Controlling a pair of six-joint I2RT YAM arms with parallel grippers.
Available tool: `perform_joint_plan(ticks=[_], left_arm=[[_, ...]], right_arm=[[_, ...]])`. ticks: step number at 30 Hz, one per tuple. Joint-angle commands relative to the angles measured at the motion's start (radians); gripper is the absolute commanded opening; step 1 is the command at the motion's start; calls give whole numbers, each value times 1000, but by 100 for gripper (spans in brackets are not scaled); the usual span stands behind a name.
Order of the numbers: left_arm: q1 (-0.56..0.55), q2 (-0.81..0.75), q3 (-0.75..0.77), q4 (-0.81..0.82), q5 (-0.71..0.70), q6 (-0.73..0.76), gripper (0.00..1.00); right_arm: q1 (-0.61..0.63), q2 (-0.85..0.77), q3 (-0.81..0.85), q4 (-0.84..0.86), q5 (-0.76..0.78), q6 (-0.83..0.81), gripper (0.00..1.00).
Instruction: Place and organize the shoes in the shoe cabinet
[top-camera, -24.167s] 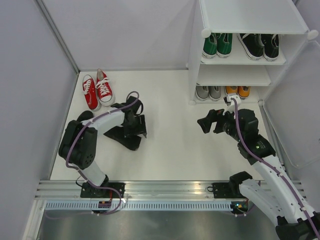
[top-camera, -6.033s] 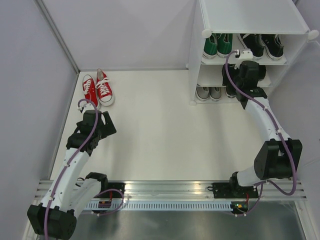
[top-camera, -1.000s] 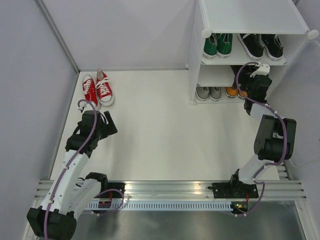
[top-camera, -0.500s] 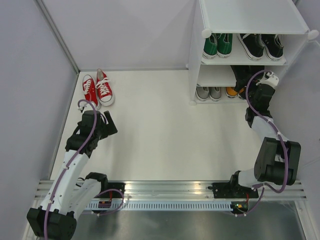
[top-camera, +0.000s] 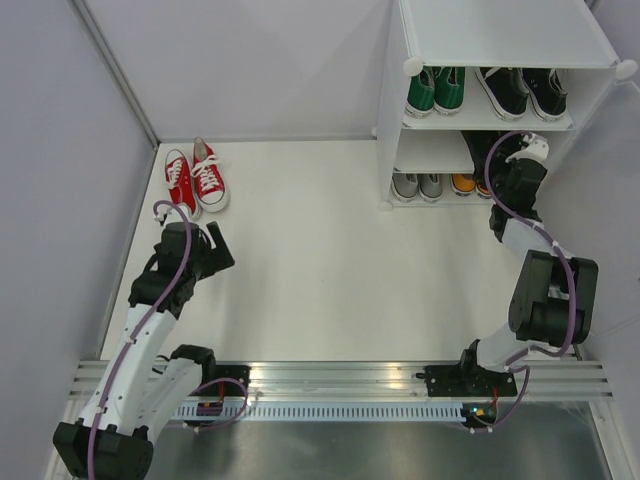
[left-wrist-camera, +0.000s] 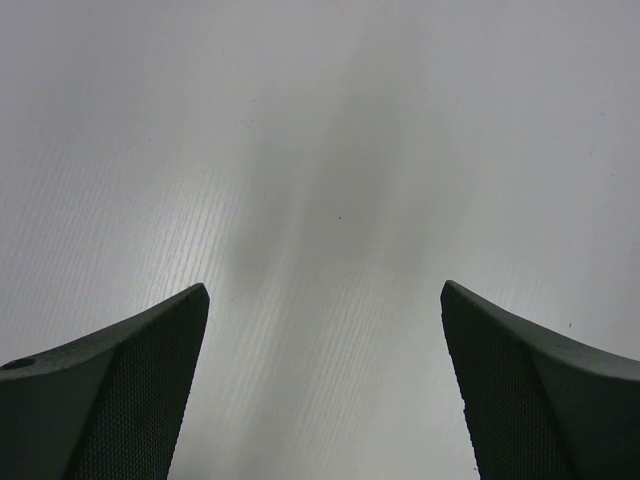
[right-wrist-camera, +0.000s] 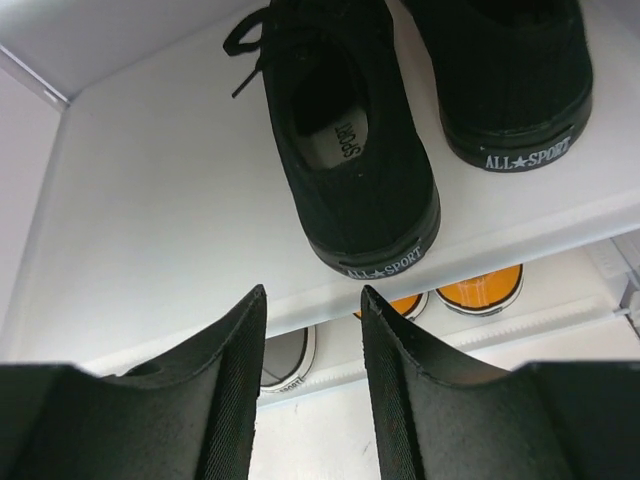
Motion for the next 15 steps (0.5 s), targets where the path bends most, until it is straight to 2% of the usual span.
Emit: perform_joint_plan(ticks=[1,15], left_arm=[[2,-17,-4,35,25,37,100],[2,-11,-4,38,27,39,100]], right_arm=[[-4,47,53,71,-42,-29,47],[-4,181,178,97,-76,-54,42]])
